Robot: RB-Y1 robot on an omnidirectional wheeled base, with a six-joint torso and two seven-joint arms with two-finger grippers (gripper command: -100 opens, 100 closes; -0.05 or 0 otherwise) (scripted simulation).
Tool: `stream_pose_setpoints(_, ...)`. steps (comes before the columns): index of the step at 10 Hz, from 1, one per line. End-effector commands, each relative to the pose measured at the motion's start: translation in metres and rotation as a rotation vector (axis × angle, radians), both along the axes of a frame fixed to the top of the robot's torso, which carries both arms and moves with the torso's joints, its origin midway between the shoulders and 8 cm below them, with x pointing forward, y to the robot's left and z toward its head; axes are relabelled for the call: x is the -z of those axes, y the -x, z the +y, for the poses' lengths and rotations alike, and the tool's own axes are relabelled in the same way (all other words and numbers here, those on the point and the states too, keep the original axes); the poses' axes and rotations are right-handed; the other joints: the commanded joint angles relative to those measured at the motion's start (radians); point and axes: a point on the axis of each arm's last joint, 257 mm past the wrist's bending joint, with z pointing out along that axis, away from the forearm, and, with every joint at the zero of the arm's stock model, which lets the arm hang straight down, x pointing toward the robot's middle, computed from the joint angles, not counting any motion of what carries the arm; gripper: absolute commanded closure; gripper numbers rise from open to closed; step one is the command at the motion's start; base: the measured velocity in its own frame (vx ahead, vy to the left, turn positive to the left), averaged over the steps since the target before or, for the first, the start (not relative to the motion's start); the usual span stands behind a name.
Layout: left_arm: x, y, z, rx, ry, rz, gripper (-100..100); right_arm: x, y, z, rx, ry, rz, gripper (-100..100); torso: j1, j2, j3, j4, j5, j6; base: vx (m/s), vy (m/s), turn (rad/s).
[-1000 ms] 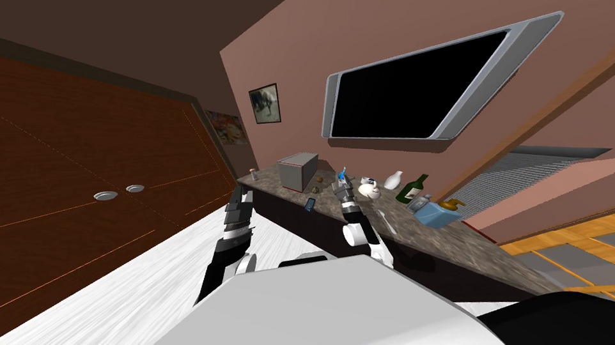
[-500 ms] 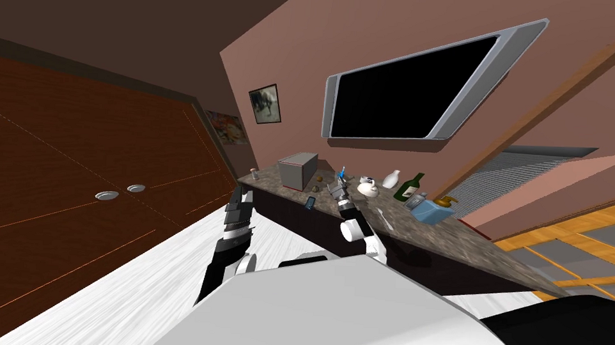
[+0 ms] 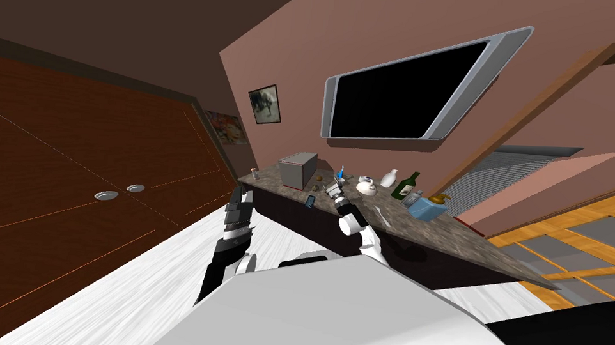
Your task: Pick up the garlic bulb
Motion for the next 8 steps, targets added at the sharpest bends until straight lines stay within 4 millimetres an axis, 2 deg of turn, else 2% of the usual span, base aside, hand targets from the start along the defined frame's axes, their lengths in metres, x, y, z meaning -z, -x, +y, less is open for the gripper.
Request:
stream_pose_setpoints(1, 0.000, 0.000, 0.000, 0.000, 0.000, 0.000, 0, 0.010, -0.008, 0.004, -0.031, -0.052, 0.044, -100, 0.000, 0.000, 0.000, 0.000, 0.000, 0.000, -0.023, 0.013, -0.009)
stream_pose_setpoints(2, 0.000, 0.000, 0.000, 0.000, 0.000, 0.000, 0, 0.019, -0.018, 0.011, -0.069, -0.093, 0.092, -100, 0.000, 0.000, 0.000, 0.000, 0.000, 0.000, -0.022, 0.013, -0.020)
stream_pose_setpoints(4, 0.000, 0.000, 0.000, 0.000, 0.000, 0.000, 0, 0.022, -0.019, 0.012, -0.080, -0.130, 0.111, -100, 0.000, -0.001, 0.000, 0.000, 0.000, 0.000, -0.013, 0.010, -0.002)
stream_pose_setpoints(5, 0.000, 0.000, 0.000, 0.000, 0.000, 0.000, 0, 0.035, -0.029, 0.019, -0.117, -0.173, 0.174, -100, 0.000, -0.001, -0.001, 0.000, 0.000, 0.000, -0.013, 0.010, -0.020)
stream_pose_setpoints(6, 0.000, 0.000, 0.000, 0.000, 0.000, 0.000, 0, 0.036, -0.029, 0.019, -0.123, -0.199, 0.181, -100, 0.000, -0.001, -0.001, 0.000, 0.000, 0.000, -0.013, 0.011, -0.006)
stream_pose_setpoints(7, 0.000, 0.000, 0.000, 0.000, 0.000, 0.000, 0, 0.047, -0.039, 0.025, -0.155, -0.236, 0.236, -100, 0.000, -0.001, -0.001, 0.000, 0.000, 0.000, -0.012, 0.017, -0.012)
stream_pose_setpoints(8, 0.000, 0.000, 0.000, 0.000, 0.000, 0.000, 0, 0.050, -0.039, 0.025, -0.161, -0.262, 0.254, -100, 0.000, -0.001, -0.001, 0.000, 0.000, 0.000, -0.010, 0.018, -0.006)
